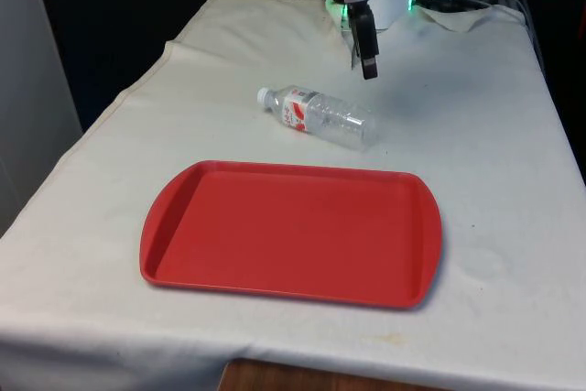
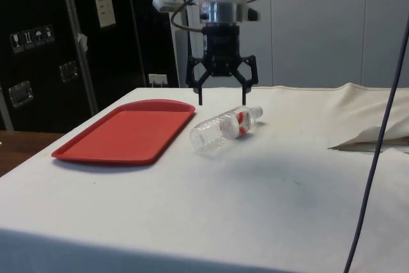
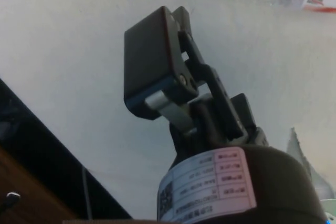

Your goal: Place the bottle upright on the tray.

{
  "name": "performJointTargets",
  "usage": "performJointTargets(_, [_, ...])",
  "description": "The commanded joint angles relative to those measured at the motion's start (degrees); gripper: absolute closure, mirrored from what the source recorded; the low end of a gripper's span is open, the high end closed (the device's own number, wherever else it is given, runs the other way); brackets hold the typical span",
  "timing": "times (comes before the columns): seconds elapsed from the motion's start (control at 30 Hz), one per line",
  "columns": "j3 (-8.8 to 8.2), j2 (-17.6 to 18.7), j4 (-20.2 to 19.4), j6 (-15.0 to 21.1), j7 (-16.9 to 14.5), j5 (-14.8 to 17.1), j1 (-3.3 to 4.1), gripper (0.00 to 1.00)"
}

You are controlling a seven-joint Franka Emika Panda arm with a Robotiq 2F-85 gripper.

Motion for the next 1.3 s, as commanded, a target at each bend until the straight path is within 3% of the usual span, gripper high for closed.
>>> performJointTargets(0.0, [0.29,-0.3,-0.4,0.9,-1.3,2.3,0.06,0.00])
performJointTargets(0.13, [0.29,-0.3,-0.6,0.9,-2.2,4.2,0.06,0.00])
performJointTargets(0.17, [0.00,0.1,-0.3,0.0,-1.1,2.4,0.00,0.00])
performJointTargets(0.2, [0.29,-0.3,-0.7,0.9,-2.5,4.7,0.06,0.00])
performJointTargets(0.27, [0.29,-0.2,-0.9,0.9,-3.3,6.3,0.06,0.00])
performJointTargets(0.4, [0.29,0.0,-1.0,0.8,-4.4,8.4,0.00,0.00])
performJointTargets(0.43, [0.00,0.3,-0.9,0.0,-3.7,7.3,0.00,0.00])
performJointTargets(0.47, [0.29,0.1,-1.1,0.8,-4.9,9.4,0.06,0.00])
performJointTargets(0.73, [0.17,1.0,-1.3,0.9,-7.7,13.5,-0.11,0.00])
performJointTargets(0.77, [-0.11,1.4,-1.1,0.3,-6.9,12.3,-0.11,0.00])
performJointTargets(0.8, [0.11,1.3,-1.2,1.0,-8.7,14.7,-0.17,0.00])
performJointTargets(1.03, [-0.29,2.4,-1.0,1.4,-11.5,18.3,-0.34,0.00])
performJointTargets(1.1, [-0.52,2.6,-1.1,1.0,-10.8,17.3,-0.23,0.00])
performJointTargets(1.13, [-0.52,2.6,-0.9,1.4,-11.7,18.6,-0.40,0.00])
performJointTargets(1.27, [-1.20,2.8,-0.6,1.3,-11.6,18.5,-0.46,0.00])
